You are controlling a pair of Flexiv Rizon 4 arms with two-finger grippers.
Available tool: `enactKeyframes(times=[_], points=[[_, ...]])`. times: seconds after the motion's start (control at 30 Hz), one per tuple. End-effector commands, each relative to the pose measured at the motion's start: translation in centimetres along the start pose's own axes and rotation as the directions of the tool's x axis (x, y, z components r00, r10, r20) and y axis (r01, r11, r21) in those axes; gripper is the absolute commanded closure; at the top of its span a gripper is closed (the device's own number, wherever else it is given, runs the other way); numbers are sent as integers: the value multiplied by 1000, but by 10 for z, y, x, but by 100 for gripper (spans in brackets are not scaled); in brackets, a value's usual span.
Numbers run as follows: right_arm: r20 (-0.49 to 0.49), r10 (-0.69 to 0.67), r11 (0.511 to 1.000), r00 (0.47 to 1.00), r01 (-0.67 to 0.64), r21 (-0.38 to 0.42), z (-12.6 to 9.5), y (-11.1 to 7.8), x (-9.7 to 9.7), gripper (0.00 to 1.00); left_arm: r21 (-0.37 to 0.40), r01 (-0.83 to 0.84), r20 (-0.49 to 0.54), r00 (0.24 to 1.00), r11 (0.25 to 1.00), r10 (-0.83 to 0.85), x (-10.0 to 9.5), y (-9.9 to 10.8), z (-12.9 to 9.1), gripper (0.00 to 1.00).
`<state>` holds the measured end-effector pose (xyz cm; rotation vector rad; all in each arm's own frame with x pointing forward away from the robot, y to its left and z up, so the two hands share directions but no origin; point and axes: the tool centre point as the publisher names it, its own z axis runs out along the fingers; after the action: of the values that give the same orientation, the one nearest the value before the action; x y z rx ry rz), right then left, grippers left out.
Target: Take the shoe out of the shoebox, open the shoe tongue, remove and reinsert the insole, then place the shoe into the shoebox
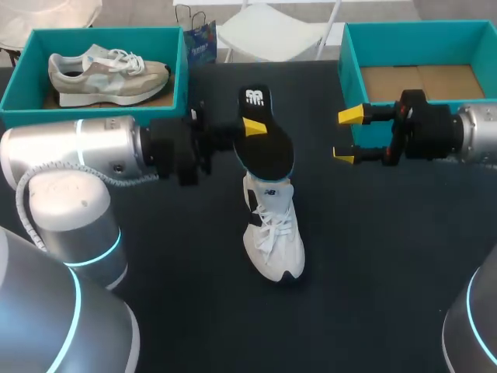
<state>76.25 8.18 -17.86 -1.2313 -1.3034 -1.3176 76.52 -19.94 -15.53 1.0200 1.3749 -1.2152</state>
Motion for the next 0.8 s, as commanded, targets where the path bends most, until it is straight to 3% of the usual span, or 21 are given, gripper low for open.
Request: enactKeyframes(times=[0.03, 0.67, 0.8], points=[[2, 1, 1000, 1000, -1, 0, 1, 0, 0, 0, -7, -3, 2, 1000, 1000, 3, 1, -3, 2, 100], [2, 1, 1000, 1000, -1, 0, 1, 0, 0, 0, -7, -3, 2, 1000, 1000, 3, 1, -3, 2, 100], [2, 1, 1000, 1000, -1, 0, 1, 0, 0, 0, 44, -88, -4, 996, 995, 88, 5, 3, 1, 100]])
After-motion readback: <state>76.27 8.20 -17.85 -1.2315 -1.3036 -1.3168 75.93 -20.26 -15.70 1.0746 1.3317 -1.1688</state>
